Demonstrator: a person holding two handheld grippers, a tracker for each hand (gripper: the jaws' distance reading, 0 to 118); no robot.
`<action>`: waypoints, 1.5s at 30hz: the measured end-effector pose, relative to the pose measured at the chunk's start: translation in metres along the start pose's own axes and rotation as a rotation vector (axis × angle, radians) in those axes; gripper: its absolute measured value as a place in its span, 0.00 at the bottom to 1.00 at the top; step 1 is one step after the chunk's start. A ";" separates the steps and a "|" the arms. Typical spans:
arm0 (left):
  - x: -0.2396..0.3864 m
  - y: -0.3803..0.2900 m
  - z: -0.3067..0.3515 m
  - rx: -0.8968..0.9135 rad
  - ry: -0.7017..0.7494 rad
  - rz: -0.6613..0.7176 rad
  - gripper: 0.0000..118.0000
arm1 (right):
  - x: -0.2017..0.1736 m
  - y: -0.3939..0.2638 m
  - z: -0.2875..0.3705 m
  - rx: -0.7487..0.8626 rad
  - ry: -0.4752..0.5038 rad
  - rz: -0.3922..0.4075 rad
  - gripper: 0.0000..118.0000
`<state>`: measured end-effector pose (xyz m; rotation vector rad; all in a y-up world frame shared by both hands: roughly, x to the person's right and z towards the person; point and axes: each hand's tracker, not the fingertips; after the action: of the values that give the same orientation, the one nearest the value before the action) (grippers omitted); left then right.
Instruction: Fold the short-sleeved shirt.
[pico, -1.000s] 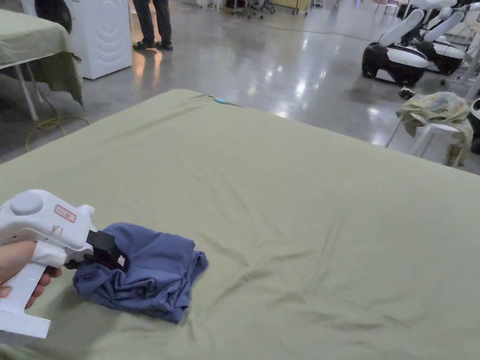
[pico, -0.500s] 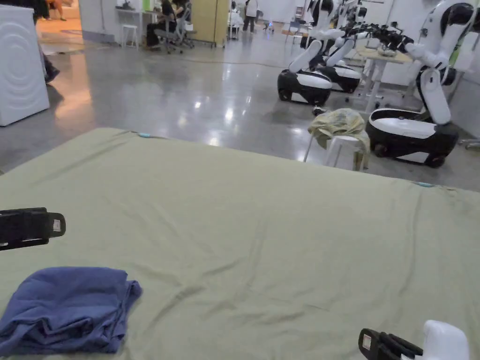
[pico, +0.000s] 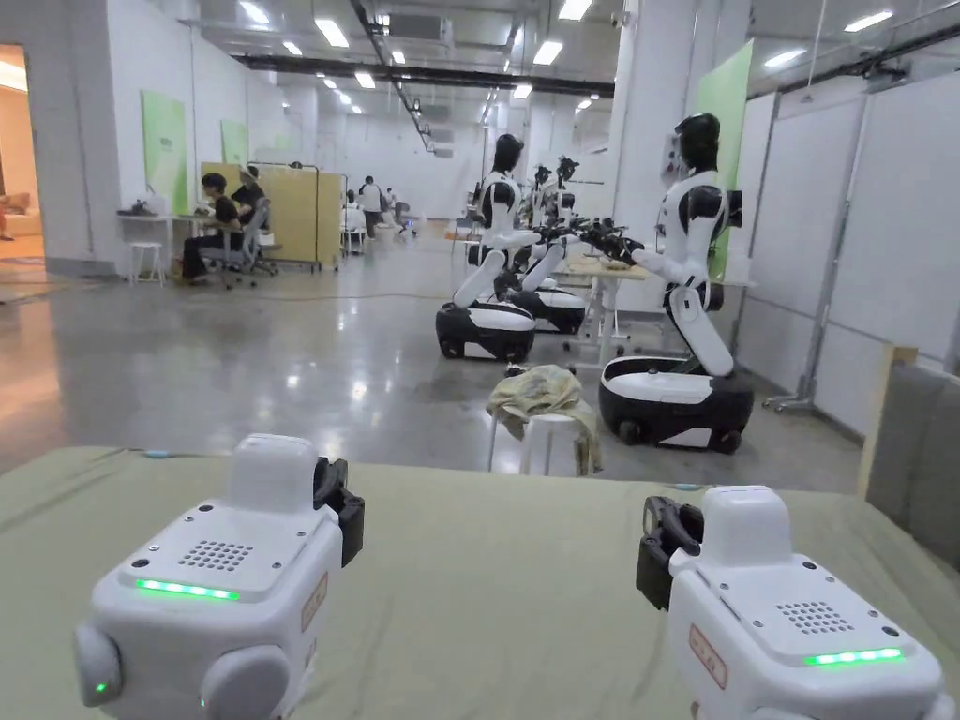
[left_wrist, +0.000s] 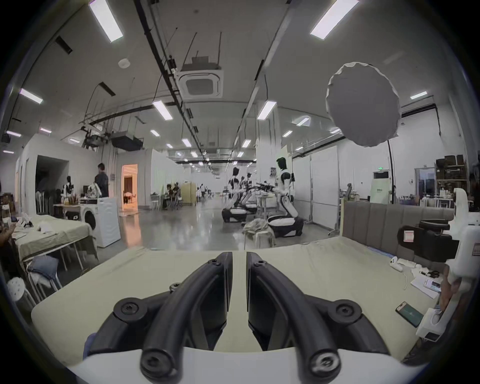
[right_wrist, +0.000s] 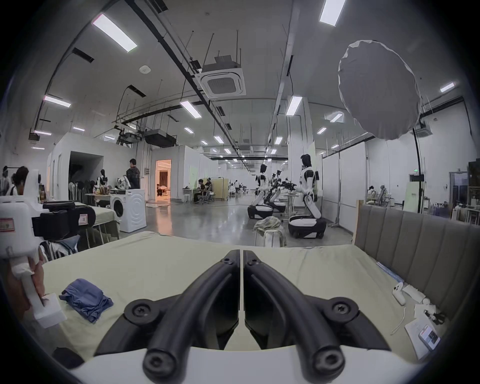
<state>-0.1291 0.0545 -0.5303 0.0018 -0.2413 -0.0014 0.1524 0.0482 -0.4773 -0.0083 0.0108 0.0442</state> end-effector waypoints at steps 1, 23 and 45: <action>0.005 0.003 0.001 0.011 -0.001 0.000 0.10 | 0.003 0.002 0.000 0.007 -0.002 -0.001 0.03; 0.017 0.010 0.011 0.022 0.000 -0.015 0.80 | -0.003 0.002 0.007 -0.047 -0.012 -0.016 0.35; 0.015 0.013 0.016 0.025 -0.018 -0.006 0.80 | -0.028 0.032 0.020 -0.113 -0.059 -0.191 1.00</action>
<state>-0.1185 0.0671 -0.5107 0.0270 -0.2594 -0.0046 0.1232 0.0794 -0.4573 -0.1210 -0.0517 -0.1458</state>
